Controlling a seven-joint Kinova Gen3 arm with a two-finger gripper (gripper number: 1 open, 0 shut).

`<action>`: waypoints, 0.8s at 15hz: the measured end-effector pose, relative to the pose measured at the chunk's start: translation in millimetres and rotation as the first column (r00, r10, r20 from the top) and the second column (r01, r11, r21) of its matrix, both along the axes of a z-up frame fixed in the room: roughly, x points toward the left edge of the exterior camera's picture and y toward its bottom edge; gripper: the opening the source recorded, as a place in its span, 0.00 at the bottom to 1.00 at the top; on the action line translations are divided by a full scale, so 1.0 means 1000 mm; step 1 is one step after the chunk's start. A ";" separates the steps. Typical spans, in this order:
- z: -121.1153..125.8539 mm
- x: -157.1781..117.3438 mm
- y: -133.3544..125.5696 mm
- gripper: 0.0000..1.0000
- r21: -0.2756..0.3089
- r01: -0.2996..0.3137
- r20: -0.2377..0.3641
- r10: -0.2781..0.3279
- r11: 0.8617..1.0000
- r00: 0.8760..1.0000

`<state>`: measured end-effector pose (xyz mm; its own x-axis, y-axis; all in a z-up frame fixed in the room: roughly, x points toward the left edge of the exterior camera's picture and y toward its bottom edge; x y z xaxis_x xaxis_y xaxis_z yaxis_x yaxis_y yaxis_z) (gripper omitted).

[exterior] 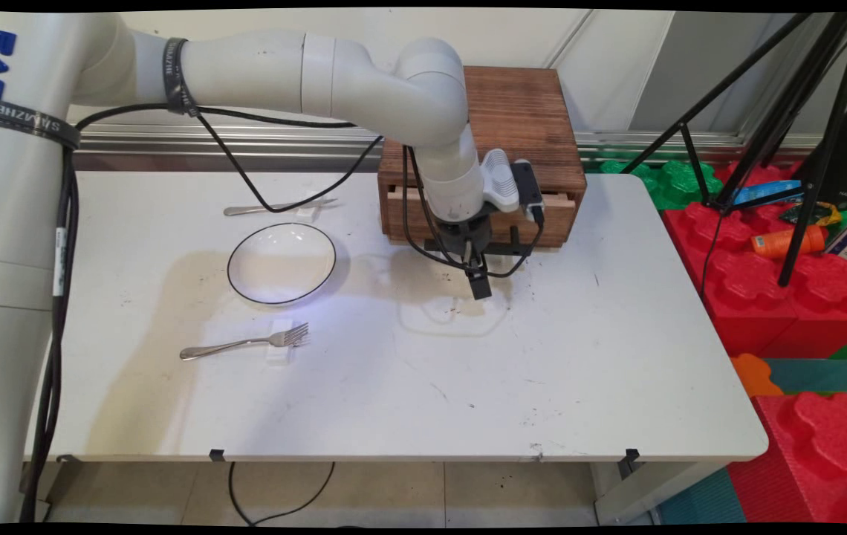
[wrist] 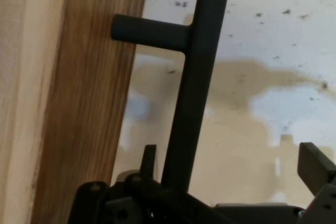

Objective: Open the drawer

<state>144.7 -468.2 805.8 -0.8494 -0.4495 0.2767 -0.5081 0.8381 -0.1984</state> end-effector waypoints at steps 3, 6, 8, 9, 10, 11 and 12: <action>0.000 -0.002 0.010 1.00 0.004 0.015 0.005 -0.015 1.000 1.000; 0.001 -0.004 0.020 1.00 0.009 0.026 0.008 -0.026 1.000 1.000; 0.003 -0.005 0.030 1.00 0.015 0.035 0.009 -0.036 0.999 0.999; 0.004 -0.006 0.036 1.00 0.018 0.040 0.008 -0.040 0.999 0.999; 0.005 -0.007 0.041 1.00 0.020 0.044 0.008 -0.044 0.999 0.999; 0.006 -0.008 0.045 1.00 0.022 0.047 0.008 -0.047 0.999 0.999; 0.007 -0.009 0.050 1.00 0.025 0.052 0.007 -0.052 0.998 0.999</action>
